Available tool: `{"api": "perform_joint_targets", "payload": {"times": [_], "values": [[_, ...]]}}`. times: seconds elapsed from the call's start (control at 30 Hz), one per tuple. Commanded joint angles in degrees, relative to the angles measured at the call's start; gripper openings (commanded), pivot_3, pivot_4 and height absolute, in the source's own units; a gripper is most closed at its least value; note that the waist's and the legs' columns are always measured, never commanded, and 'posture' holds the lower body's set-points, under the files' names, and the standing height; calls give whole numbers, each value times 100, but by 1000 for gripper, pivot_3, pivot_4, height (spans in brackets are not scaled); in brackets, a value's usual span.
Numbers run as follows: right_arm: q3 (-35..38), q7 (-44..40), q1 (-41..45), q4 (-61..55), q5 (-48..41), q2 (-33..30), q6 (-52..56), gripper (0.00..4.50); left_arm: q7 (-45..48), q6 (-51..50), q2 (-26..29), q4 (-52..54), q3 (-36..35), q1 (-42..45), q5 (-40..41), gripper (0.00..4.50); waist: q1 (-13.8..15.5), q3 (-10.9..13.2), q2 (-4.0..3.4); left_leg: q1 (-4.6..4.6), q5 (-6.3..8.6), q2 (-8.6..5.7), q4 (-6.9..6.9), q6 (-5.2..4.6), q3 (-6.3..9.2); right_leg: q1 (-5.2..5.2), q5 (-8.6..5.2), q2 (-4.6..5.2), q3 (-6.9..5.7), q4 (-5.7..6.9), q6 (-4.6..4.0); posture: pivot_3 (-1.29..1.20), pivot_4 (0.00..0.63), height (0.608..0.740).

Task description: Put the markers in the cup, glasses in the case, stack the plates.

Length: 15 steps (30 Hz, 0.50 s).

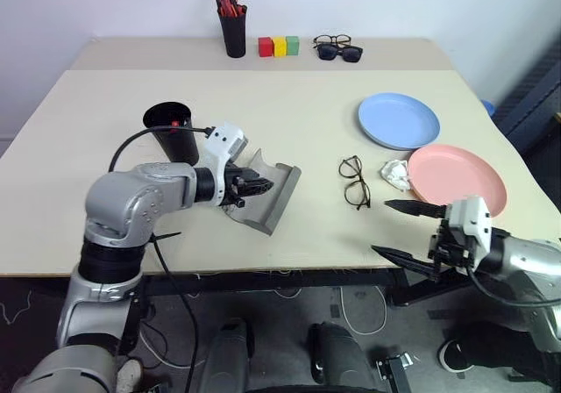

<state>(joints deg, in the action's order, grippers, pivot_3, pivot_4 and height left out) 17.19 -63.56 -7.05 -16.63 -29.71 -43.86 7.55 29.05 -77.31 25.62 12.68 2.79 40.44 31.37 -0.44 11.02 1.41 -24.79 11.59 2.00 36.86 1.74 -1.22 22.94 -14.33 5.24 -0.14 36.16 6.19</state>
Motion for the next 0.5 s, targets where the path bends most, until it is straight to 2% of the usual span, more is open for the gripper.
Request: {"api": "perform_joint_targets", "payload": {"times": [0.03, 0.17, 0.3, 0.4, 0.5], "values": [[398, 152, -208, -404, -108, -28, -65, 4500, -372, -458, -149, -242, 138, 287, -197, 2077, -14, 0, 0, 0, 1, 0, 4, -2, 0, -4, 1, 1, 0, -1, -1, 0, 150, 740], [474, 279, -391, -550, -138, 51, -61, 4500, -479, -1204, -422, -395, 3, 532, -71, 2077, -26, 0, 0, 0, 3, 1, 9, -4, 2, -3, 4, 1, 0, -2, -5, 0, 150, 740], [464, 341, -475, -584, -127, 102, -125, 4500, -452, -1347, -437, -441, 141, 717, -90, 2077, -15, 0, -1, 0, 3, 0, 7, -3, 3, -3, 3, 2, -1, -3, -6, 0, 150, 740], [458, 334, -521, -523, -97, 152, -237, 4500, -369, -1284, -329, -499, 257, 857, -94, 2866, -14, 0, -1, 0, 4, 0, 5, -4, 3, -3, 3, 2, -1, -6, -6, 0, 150, 740], [432, 350, -484, -464, -66, 186, -299, 4500, -315, -1246, -212, -522, 338, 939, -90, 4352, -23, 0, -1, 0, 4, 0, 2, -4, 2, -2, 3, 4, 0, -9, -6, 0, 150, 740]]}}
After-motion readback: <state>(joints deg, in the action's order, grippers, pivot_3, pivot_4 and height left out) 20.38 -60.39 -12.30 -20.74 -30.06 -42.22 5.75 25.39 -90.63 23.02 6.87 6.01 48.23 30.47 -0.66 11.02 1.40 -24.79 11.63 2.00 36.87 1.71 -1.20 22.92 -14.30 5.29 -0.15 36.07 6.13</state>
